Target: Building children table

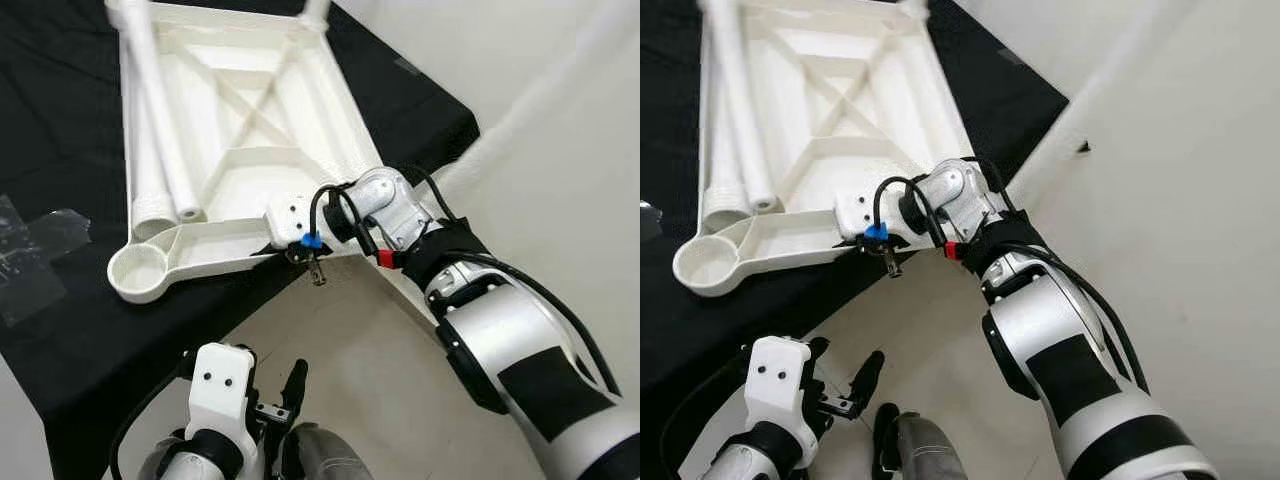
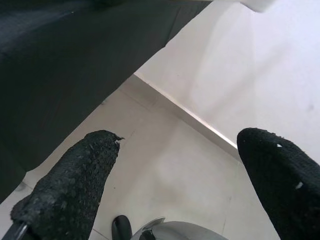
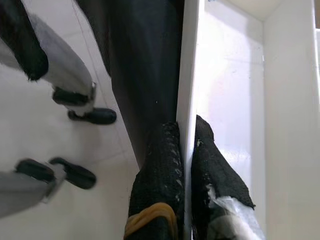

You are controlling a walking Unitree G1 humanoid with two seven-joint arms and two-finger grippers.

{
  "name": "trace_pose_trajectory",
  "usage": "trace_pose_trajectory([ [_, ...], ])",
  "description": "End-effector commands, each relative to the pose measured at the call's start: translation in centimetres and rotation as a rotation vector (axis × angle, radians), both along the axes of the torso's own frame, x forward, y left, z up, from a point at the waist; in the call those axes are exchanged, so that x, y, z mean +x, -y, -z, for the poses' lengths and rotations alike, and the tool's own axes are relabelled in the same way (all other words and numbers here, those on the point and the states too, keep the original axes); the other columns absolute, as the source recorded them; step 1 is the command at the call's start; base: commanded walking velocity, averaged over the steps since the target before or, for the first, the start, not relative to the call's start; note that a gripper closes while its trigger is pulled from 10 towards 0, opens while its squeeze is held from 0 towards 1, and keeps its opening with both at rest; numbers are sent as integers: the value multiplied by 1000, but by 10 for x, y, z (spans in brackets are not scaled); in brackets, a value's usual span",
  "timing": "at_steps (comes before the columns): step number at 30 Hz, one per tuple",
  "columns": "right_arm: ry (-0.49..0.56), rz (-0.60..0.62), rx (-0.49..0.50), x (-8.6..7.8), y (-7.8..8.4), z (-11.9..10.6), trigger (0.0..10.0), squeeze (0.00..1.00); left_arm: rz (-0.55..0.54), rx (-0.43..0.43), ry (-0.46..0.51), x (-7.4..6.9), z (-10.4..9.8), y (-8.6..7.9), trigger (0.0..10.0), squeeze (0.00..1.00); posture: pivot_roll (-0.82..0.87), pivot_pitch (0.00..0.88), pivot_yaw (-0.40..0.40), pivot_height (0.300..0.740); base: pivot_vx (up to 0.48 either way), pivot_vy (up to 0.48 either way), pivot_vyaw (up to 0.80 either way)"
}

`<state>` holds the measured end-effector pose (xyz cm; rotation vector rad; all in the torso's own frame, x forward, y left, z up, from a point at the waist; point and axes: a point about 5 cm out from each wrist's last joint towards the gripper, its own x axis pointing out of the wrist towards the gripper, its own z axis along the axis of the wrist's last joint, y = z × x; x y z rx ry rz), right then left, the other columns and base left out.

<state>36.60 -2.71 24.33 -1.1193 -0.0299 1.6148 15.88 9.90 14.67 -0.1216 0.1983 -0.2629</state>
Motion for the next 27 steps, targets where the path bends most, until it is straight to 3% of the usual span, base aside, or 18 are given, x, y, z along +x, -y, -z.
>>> trace_pose_trajectory([
  [1, 122, -80, -49, -4, -3, -5, 0, 0, 18, -12, -39, -2, 7, 3, 10000, 0, 60, 239, -288, 740, 0, 0, 0],
  [12, 315, -186, -122, -6, 2, -6, 0, 0, 18, -10, -39, -2, 8, 2, 10000, 0, 58, 236, -285, 740, 0, 0, 0],
  [16, 366, -207, -52, -8, -5, -11, 0, 0, 18, -10, -39, 0, 8, 1, 10000, 0, 60, 240, -280, 740, 0, 0, 0],
  [21, 473, -210, -70, -6, -8, -14, 0, 0, 16, -9, -41, 0, 9, 1, 10000, 0, 61, 239, -277, 740, 0, 0, 0],
  [23, 535, -202, -33, -6, -12, -19, 0, 0, 15, -7, -43, 0, 10, 0, 10000, 0, 58, 239, -275, 740, 0, 0, 0],
  [27, 534, -183, 18, -6, -16, -23, 0, 0, 16, -5, -44, 0, 10, 0, 10000, 0, 60, 239, -274, 740, 0, 0, 0],
])
